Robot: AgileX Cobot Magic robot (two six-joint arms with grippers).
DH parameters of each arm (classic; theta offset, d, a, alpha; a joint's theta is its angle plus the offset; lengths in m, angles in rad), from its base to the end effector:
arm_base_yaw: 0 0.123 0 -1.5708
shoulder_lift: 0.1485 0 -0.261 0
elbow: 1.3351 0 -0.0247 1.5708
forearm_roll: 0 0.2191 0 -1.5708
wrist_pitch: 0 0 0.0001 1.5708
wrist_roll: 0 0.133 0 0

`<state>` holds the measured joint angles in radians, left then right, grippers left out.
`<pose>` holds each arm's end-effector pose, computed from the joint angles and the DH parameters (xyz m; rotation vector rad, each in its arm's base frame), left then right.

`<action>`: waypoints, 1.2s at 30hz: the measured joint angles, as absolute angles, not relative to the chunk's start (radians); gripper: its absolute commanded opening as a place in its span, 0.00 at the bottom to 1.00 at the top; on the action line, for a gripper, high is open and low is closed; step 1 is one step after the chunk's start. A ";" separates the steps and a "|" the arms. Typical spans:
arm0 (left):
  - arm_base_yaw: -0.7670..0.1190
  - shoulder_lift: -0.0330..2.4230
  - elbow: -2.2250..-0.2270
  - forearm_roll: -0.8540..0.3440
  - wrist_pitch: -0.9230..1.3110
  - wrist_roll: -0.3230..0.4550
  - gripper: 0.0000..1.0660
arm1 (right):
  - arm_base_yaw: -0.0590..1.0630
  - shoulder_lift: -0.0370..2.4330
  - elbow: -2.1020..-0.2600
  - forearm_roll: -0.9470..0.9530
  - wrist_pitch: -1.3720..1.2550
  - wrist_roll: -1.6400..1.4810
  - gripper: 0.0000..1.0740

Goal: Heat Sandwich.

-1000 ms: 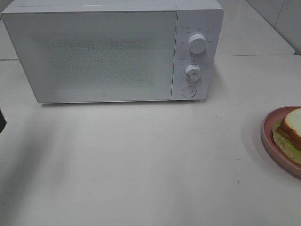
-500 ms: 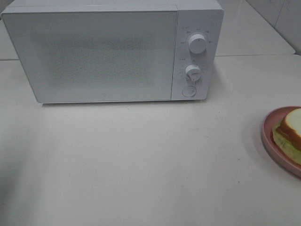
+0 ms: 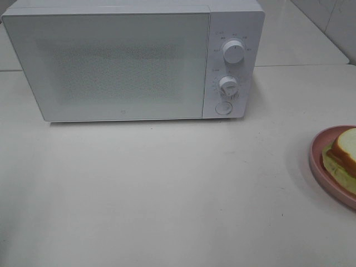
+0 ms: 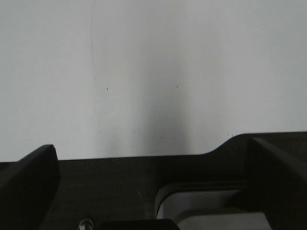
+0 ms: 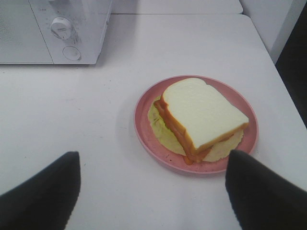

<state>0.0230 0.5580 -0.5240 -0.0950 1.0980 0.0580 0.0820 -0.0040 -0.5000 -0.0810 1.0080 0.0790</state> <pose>0.0858 -0.0093 0.2142 0.0189 2.6109 -0.0972 0.0319 -0.0065 0.2496 -0.0016 1.9851 0.0082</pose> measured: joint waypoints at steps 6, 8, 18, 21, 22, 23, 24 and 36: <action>0.023 0.315 -0.521 -0.094 1.084 0.056 0.92 | 0.082 -0.004 -0.500 -0.081 1.008 0.079 0.70; 0.023 0.247 -0.521 -0.094 1.084 0.056 0.92 | 0.082 -0.004 -0.500 -0.081 1.008 0.079 0.70; 0.023 0.009 -0.521 -0.094 1.084 0.056 0.92 | 0.082 -0.004 -0.500 -0.081 1.008 0.079 0.70; 0.023 -0.003 -0.521 -0.094 1.085 0.056 0.92 | 0.082 -0.004 -0.500 -0.081 1.008 0.079 0.70; 0.023 -0.003 -0.521 -0.094 1.085 0.056 0.92 | 0.082 -0.004 -0.500 -0.081 1.008 0.079 0.70; 0.023 -0.004 -0.521 -0.094 1.085 0.056 0.92 | 0.082 -0.004 -0.500 -0.081 1.008 0.079 0.70; 0.023 -0.004 -0.521 -0.094 1.085 0.056 0.92 | 0.082 -0.004 -0.500 -0.081 1.008 0.079 0.70; 0.023 -0.004 -0.521 -0.094 1.085 0.056 0.92 | 0.082 -0.004 -0.500 -0.081 1.008 0.079 0.70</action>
